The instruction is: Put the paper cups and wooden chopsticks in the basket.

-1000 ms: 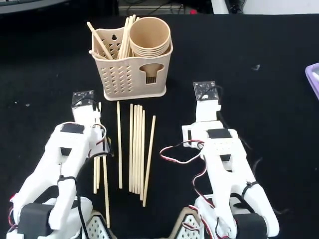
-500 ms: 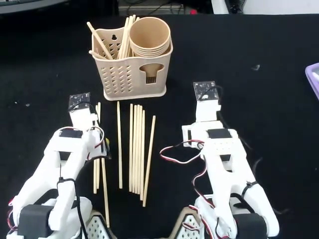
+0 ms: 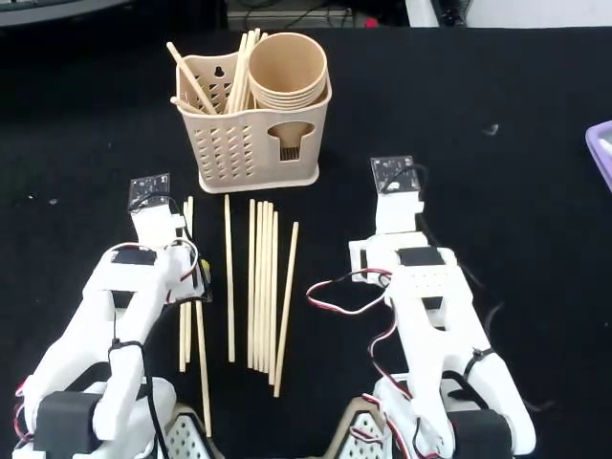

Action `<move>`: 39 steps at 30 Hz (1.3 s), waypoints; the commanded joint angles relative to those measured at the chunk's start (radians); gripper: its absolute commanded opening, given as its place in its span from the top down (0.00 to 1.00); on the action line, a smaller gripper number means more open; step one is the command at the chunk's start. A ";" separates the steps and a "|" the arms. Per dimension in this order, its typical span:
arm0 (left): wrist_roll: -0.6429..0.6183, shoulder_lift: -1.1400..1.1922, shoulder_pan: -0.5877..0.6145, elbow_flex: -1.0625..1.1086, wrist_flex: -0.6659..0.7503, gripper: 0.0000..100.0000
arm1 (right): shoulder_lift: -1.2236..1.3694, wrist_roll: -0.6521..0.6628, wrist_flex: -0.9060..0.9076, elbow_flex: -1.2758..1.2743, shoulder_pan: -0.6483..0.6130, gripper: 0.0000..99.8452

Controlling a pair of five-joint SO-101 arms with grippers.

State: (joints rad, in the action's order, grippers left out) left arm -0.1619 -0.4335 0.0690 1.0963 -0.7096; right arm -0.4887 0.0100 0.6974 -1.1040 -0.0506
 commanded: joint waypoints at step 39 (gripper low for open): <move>-0.049 0.063 -0.002 -0.058 0.051 0.81 | -0.039 0.003 -0.017 0.002 0.011 0.84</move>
State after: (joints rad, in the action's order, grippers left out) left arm -0.2018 -0.3874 0.0829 1.0978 -0.6176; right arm -0.4887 0.0100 0.6974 -1.1040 -0.0506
